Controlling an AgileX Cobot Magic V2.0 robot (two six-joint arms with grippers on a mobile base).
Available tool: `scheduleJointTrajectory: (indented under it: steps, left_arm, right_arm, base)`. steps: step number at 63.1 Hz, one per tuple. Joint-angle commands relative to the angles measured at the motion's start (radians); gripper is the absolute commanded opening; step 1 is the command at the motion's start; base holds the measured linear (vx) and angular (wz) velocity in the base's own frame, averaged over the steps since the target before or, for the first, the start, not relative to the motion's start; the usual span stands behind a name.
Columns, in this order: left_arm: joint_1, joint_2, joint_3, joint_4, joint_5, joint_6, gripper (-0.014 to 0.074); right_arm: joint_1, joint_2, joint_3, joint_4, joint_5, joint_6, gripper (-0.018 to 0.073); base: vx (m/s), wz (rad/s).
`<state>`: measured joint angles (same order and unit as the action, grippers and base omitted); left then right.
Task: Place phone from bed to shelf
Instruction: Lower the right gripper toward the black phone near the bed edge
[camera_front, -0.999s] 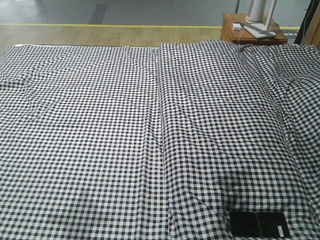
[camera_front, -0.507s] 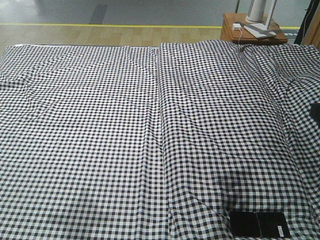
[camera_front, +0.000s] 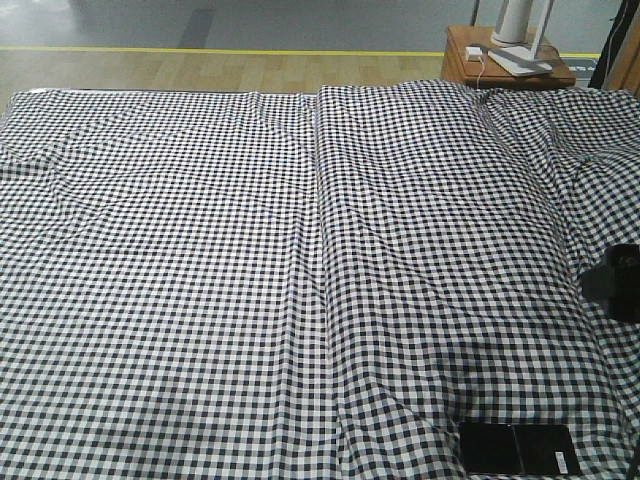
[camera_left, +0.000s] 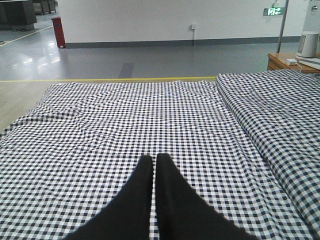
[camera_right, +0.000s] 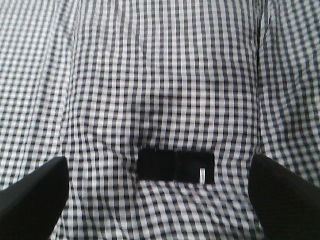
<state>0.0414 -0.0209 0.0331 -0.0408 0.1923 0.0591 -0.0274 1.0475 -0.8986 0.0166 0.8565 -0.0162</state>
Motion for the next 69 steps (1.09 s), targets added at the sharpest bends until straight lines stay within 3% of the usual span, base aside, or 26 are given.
scheduleJointTrajectory:
  steps: [1, 8, 25, 58, 69]
  left_arm:
    - [0.001, -0.007, 0.006, -0.009, -0.074, 0.000, 0.0001]
    - [0.001, -0.007, 0.006, -0.009, -0.074, 0.000, 0.0001]
    - [0.001, -0.007, 0.006, -0.009, -0.074, 0.000, 0.0001]
    - [0.001, -0.007, 0.006, -0.009, -0.074, 0.000, 0.0001]
    - [0.001, -0.007, 0.006, -0.009, -0.074, 0.000, 0.0001]
  right_arm:
    - [-0.055, 0.038, -0.065, -0.004, 0.024, -0.001, 0.0674]
    - [-0.163, 0.109, -0.141, 0.022, 0.108, -0.037, 0.0671]
    - [-0.361, 0.337, -0.221, 0.160, 0.104, -0.181, 0.0661]
    - [-0.616, 0.838, -0.221, 0.468, 0.054, -0.529, 0.0643]
    - [-0.689, 0.996, -0.221, 0.598, 0.055, -0.718, 0.0636]
  base:
    - [0.00, 0.00]
    - [0.00, 0.00]
    - [0.00, 0.00]
    - [0.00, 0.00]
    - [0.00, 0.00]
